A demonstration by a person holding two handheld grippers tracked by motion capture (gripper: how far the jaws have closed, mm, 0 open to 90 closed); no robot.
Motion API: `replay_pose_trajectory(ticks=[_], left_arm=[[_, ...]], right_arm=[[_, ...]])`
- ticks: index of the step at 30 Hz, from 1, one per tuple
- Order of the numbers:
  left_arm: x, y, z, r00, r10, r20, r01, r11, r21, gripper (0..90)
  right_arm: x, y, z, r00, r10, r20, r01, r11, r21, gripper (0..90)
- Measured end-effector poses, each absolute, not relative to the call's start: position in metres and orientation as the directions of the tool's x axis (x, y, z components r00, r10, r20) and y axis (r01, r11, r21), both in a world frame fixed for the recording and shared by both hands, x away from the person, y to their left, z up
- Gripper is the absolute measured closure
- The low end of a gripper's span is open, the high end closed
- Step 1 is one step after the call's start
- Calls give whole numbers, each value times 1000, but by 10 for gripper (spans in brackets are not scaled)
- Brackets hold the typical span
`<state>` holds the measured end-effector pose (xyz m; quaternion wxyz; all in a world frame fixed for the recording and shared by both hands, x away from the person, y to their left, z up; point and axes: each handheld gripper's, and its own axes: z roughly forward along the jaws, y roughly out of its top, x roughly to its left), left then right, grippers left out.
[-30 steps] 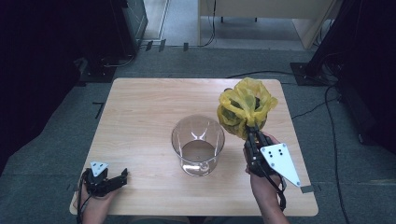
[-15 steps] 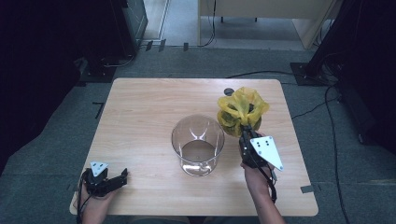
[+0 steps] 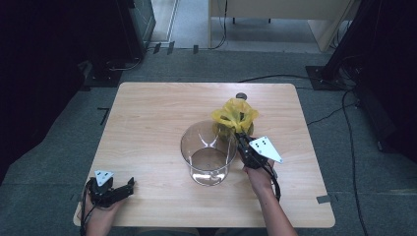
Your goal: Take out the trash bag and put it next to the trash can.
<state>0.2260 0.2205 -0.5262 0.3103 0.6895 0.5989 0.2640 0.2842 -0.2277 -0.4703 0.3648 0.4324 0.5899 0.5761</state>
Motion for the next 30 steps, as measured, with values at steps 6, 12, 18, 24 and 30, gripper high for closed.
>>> replay_pose_trajectory(ticks=[6, 12, 18, 24, 30], left_arm=[[226, 221, -526, 146, 989, -3, 664, -96, 742, 100], [226, 221, -526, 146, 989, -2, 664, -96, 741, 100], [226, 221, -526, 146, 989, -2, 664, -97, 741, 100], [226, 221, -526, 146, 989, -2, 664, -96, 742, 100], [226, 221, -526, 146, 989, -2, 664, -96, 742, 100]], right_arm=[[284, -231, -482, -386, 919, 74, 119, -29, 992, 874], [279, -233, -483, -386, 922, -1, 112, 48, 993, 637], [273, -242, -485, -327, 945, -15, 136, 63, 989, 303], [263, -252, -489, -314, 949, -8, 175, 66, 982, 129], [255, -263, -494, -329, 944, 28, 230, 52, 972, 72]])
